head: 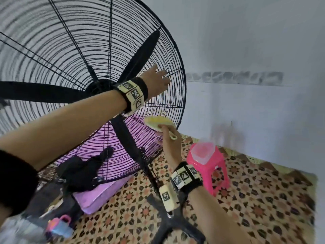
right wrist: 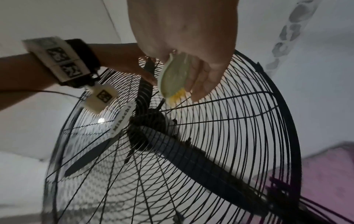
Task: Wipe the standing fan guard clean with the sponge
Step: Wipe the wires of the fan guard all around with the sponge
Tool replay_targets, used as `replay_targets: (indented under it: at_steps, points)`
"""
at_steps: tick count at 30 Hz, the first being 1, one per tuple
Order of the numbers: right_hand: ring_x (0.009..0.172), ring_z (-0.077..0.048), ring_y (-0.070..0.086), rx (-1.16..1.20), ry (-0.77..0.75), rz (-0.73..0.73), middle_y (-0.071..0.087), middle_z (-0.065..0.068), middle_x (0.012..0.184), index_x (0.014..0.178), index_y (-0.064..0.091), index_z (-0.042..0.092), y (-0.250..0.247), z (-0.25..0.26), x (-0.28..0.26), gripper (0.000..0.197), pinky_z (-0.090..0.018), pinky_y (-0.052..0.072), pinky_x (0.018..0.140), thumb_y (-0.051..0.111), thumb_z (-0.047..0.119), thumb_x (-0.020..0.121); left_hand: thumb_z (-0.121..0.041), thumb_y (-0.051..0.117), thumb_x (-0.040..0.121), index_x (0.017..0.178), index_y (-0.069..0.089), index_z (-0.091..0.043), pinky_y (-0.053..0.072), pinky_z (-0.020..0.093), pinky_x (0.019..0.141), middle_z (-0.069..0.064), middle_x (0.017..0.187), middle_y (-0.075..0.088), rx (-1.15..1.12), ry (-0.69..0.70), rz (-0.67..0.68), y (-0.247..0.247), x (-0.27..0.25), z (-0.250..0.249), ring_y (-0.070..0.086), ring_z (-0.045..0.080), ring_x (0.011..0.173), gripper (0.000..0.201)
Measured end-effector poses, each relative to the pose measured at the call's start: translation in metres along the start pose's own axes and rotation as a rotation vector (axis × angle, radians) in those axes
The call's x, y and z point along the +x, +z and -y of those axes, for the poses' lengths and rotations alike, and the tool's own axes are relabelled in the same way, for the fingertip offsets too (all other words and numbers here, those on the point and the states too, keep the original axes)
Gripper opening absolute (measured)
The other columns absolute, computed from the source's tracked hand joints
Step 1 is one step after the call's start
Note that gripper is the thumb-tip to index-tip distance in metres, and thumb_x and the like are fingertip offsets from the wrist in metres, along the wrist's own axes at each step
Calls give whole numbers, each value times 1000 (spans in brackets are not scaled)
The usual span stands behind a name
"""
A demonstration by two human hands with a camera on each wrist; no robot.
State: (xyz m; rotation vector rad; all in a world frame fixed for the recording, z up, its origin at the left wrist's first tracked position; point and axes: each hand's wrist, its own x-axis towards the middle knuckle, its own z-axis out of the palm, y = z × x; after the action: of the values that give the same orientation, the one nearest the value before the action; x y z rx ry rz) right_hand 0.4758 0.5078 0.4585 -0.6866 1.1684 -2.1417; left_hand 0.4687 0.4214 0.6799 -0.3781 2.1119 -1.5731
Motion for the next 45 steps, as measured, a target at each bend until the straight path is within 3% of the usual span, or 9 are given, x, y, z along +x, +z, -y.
replay_targets:
  at_steps: [5, 11, 15, 20, 25, 29, 33, 37, 45]
  points:
    - [93, -26, 74, 40, 3, -43, 76, -10, 105, 110, 72, 8, -5, 35, 19, 19, -31, 63, 71, 60, 18, 101, -43, 84, 82, 152, 43, -20, 37, 50, 116, 0, 161, 31, -7, 7, -46, -3, -5, 0, 24, 31, 150, 85]
    - [72, -27, 66, -134, -93, -33, 74, 9, 95, 96, 70, 29, -5, 17, -10, 17, -50, 56, 63, 56, 22, 104, -49, 82, 81, 147, 48, -18, 38, 50, 116, 3, 159, 33, 28, 49, -108, 3, -16, 4, 26, 33, 149, 81]
    - [66, -35, 59, -201, -60, 27, 72, -12, 87, 90, 69, 26, -2, 26, -29, 19, -39, 49, 54, 58, 17, 102, -49, 81, 82, 148, 47, -18, 35, 46, 116, 3, 159, 33, 5, 45, -123, 3, -24, 6, 25, 33, 150, 80]
    - [76, -26, 67, -145, -241, -124, 72, 20, 92, 87, 70, 49, -4, 43, -9, 36, -40, 56, 61, 57, 20, 104, -46, 85, 78, 142, 52, -18, 38, 45, 112, 3, 155, 37, -4, 24, -130, -1, -29, 2, 28, 31, 147, 77]
    - [78, -34, 68, -288, -112, -23, 74, -4, 100, 89, 70, 33, -17, 20, -26, 20, -43, 54, 60, 59, 23, 102, -44, 88, 75, 137, 55, -17, 38, 45, 111, 6, 152, 39, -34, -25, -95, -3, -29, 1, 30, 30, 144, 76]
    - [77, -9, 68, -108, -151, -106, 71, 11, 107, 97, 74, 21, -17, 36, -6, 16, -49, 59, 68, 58, 18, 102, -46, 88, 74, 138, 56, -19, 42, 45, 111, 6, 148, 42, -16, -13, -106, -5, -26, -1, 34, 29, 139, 76]
    - [84, -32, 69, -154, -121, -65, 71, 26, 98, 92, 73, 22, -17, 18, -17, 20, -43, 56, 63, 57, 15, 102, -46, 85, 78, 139, 54, -18, 42, 45, 110, 6, 147, 43, 18, -4, -118, -1, -23, -4, 35, 28, 138, 74]
    - [87, -36, 70, -237, 43, 72, 74, -1, 97, 91, 71, 23, -17, 19, -33, 19, -44, 57, 67, 57, 16, 102, -37, 74, 89, 137, 55, -19, 43, 43, 108, 4, 145, 44, 23, 7, -148, 4, -24, 1, 36, 27, 136, 55]
    - [76, -26, 71, -161, -69, -78, 74, -5, 103, 96, 70, 21, -21, 18, -15, 18, -34, 55, 55, 54, 20, 104, -30, 75, 90, 128, 61, -23, 43, 43, 107, 2, 139, 47, -8, 17, -159, 2, -22, -1, 37, 26, 135, 42]
